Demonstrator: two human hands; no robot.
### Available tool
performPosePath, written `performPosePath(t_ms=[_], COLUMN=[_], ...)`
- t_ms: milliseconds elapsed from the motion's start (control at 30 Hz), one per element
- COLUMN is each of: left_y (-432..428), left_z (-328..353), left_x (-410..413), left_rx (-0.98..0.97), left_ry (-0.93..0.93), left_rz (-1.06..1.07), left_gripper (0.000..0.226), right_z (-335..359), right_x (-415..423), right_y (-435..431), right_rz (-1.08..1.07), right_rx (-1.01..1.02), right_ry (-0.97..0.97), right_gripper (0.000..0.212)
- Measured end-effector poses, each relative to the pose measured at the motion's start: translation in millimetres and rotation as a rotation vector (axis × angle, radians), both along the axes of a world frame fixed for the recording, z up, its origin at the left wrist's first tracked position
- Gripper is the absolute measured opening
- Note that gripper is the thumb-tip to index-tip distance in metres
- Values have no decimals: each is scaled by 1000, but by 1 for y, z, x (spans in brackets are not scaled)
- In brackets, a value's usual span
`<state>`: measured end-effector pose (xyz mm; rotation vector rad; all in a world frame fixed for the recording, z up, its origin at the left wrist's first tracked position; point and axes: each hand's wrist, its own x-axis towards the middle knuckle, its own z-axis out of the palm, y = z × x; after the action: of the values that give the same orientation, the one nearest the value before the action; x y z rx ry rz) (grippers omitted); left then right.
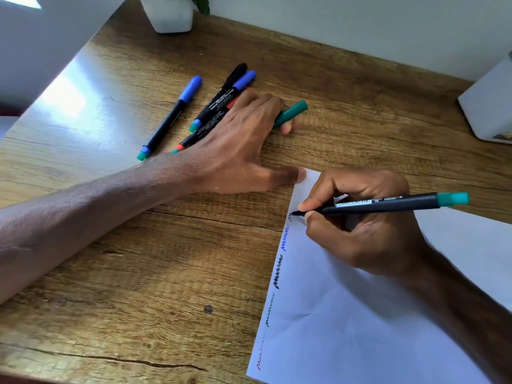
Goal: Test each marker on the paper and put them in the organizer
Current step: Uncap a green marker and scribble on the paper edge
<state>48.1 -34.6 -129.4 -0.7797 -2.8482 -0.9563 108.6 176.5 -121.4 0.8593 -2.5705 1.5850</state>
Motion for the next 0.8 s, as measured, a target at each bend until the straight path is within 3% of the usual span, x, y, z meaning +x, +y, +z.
performPosePath(t_ms=[800], left_y=[-1], left_z=[0], left_x=[-2], left_rx=[-15], left_ry=[-1], left_rz=[-4], left_gripper=[56], right_z=[2], right_x=[0], right_y=[-1], right_rz=[-46], right_rx=[-13], right_ry=[-52], right_gripper=[5])
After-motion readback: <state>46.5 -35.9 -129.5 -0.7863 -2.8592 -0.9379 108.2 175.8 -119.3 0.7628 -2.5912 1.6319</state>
